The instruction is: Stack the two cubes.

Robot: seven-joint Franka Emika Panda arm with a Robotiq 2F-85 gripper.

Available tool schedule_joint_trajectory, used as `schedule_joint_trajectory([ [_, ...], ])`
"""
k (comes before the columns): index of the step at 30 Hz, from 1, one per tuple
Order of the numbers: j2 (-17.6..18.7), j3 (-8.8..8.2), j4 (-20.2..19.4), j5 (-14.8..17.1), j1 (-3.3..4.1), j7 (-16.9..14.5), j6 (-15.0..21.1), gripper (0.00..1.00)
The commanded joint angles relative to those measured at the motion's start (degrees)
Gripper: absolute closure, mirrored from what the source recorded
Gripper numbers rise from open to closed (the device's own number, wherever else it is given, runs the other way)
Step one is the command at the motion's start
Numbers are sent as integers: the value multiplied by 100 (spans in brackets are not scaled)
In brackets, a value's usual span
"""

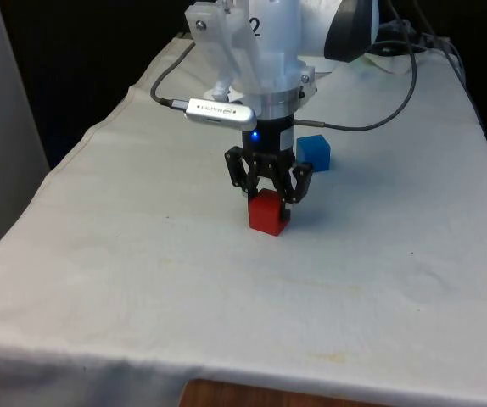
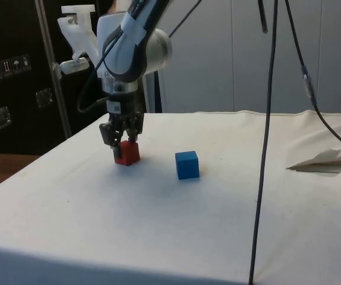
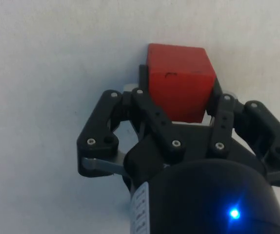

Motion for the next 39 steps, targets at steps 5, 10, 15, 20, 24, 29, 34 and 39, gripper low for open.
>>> schedule_joint_trajectory([
  [5,-201,-29,-11,-40,40,34,-218,98],
  [10,-390,-40,-29,-74,63,52,-413,98],
  [15,-493,0,-23,-40,29,6,-521,98],
  [20,-762,-46,-57,-115,92,74,-796,98],
  [24,-831,0,-29,-63,57,17,-888,98],
  [29,-1209,-34,-281,-206,143,115,-1008,98],
  [34,-1484,-23,-527,-298,183,160,-980,98],
  [39,-1719,-11,-751,-372,229,201,-905,98],
])
